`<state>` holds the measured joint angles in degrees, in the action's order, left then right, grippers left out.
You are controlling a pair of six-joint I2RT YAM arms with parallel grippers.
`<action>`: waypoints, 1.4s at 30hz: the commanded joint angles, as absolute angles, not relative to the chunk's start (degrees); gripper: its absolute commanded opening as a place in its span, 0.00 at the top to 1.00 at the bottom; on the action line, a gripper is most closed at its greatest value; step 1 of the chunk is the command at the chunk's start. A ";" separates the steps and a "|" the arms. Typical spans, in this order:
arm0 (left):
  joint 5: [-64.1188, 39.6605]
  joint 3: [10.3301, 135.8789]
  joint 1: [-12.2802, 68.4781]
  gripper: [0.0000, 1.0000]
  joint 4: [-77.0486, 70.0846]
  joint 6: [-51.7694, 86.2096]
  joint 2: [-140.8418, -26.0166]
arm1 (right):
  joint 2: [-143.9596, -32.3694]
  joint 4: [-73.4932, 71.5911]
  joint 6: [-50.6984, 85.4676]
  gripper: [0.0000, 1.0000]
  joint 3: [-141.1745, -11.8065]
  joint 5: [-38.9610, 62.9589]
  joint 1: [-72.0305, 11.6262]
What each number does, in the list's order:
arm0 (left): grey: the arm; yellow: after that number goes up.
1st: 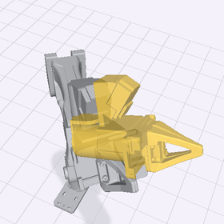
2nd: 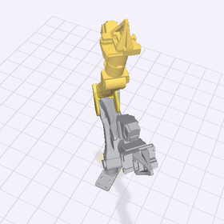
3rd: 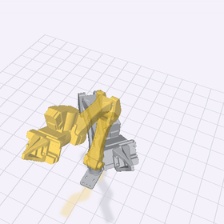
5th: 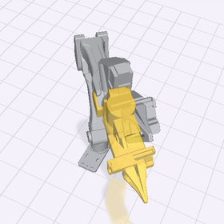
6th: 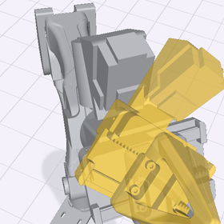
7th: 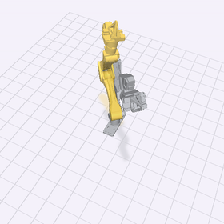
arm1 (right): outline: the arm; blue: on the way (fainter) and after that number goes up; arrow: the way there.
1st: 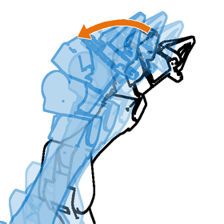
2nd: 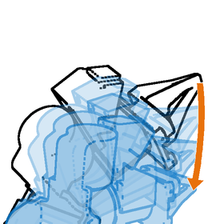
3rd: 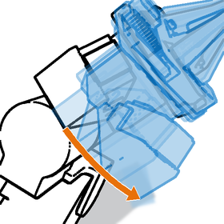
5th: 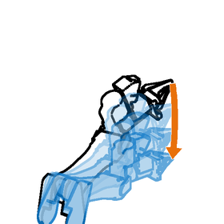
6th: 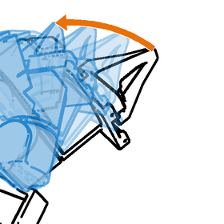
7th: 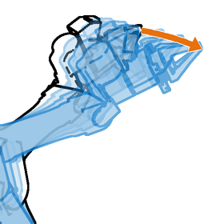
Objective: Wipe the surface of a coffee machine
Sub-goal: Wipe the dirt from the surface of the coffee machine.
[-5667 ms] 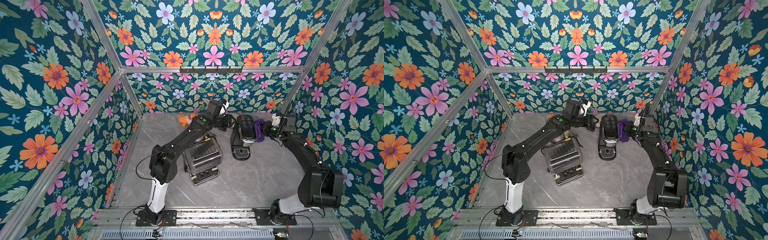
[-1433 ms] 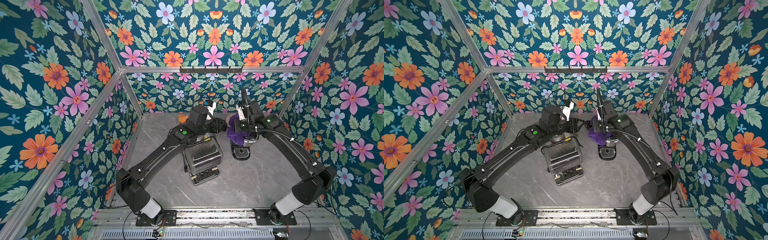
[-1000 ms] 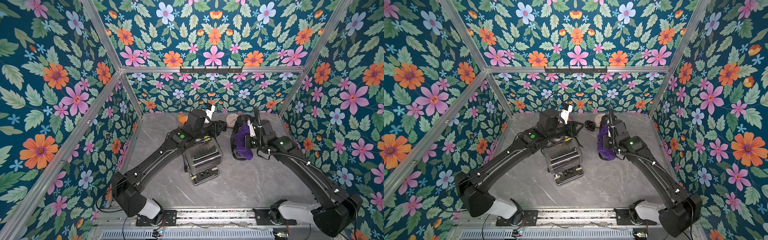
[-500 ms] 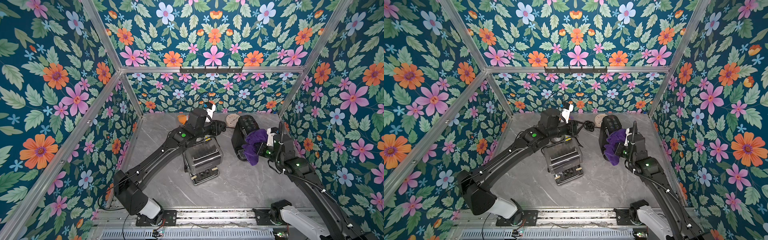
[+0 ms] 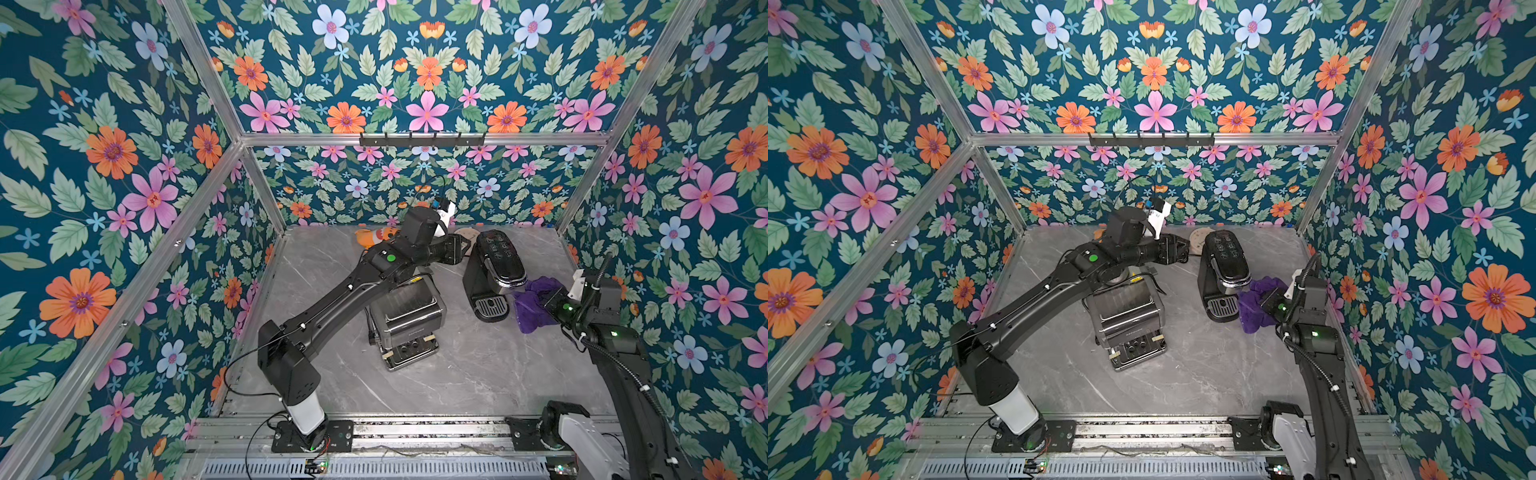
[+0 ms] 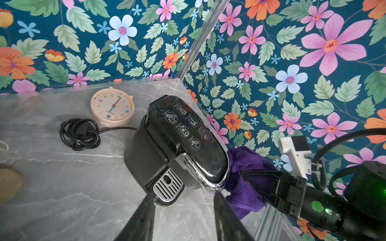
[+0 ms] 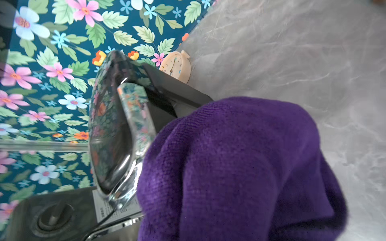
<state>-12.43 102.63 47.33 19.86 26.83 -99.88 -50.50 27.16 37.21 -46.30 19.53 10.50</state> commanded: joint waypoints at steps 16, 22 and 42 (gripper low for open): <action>-4.67 124.51 50.94 0.52 26.92 19.28 -122.12 | -71.34 5.98 39.85 1.00 -49.76 45.73 20.12; -2.07 126.92 51.90 0.51 26.99 17.93 -125.87 | -76.16 4.58 39.29 1.00 -49.69 50.44 20.15; -2.99 122.63 52.12 0.51 25.31 18.46 -126.04 | -76.77 4.81 40.66 1.00 -46.44 54.32 20.06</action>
